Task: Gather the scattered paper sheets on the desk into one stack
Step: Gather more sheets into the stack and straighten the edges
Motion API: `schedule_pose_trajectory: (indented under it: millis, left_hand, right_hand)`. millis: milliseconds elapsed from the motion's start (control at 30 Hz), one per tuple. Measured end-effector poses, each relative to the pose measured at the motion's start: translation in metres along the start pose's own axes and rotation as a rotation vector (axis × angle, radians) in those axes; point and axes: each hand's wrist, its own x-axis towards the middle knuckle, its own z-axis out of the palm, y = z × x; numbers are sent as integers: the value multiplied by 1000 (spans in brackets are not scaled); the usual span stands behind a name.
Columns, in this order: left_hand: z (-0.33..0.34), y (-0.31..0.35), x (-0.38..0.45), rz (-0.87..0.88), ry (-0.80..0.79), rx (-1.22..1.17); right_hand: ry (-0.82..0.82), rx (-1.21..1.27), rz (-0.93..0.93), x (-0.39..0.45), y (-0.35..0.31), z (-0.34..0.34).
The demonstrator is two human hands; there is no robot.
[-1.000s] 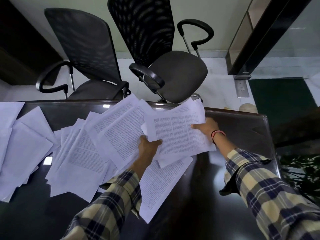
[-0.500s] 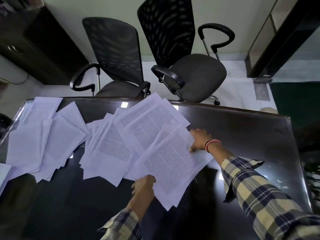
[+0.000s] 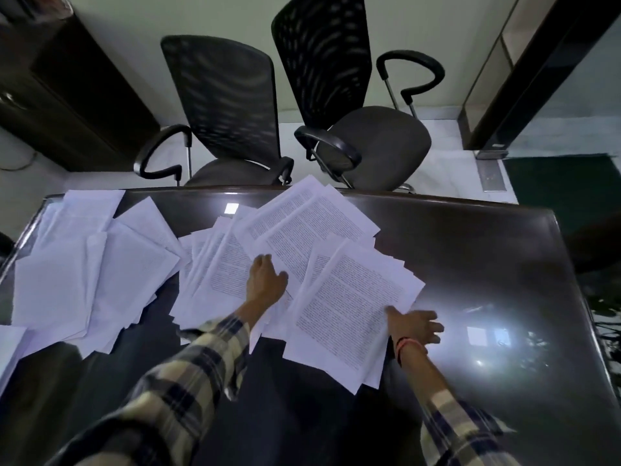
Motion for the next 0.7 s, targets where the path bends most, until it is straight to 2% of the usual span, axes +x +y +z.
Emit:
schedule_pose_trajectory:
  millis: [100, 267, 400, 533, 700]
  left_hand:
    - [-8, 4, 41, 174, -104, 178]
    - [-21, 15, 87, 202, -186, 273]
    - [-30, 12, 125, 200, -174, 315]
    - [-42, 10, 164, 163, -153, 254]
    - [-47, 13, 184, 207, -109, 238]
  right_hand:
    - [-14, -8, 41, -23, 9, 23]
    - [-10, 33, 96, -49, -5, 60]
    - [49, 46, 76, -50, -18, 74]
    - [110, 13, 43, -46, -32, 81]
    - [143, -11, 3, -42, -49, 92]
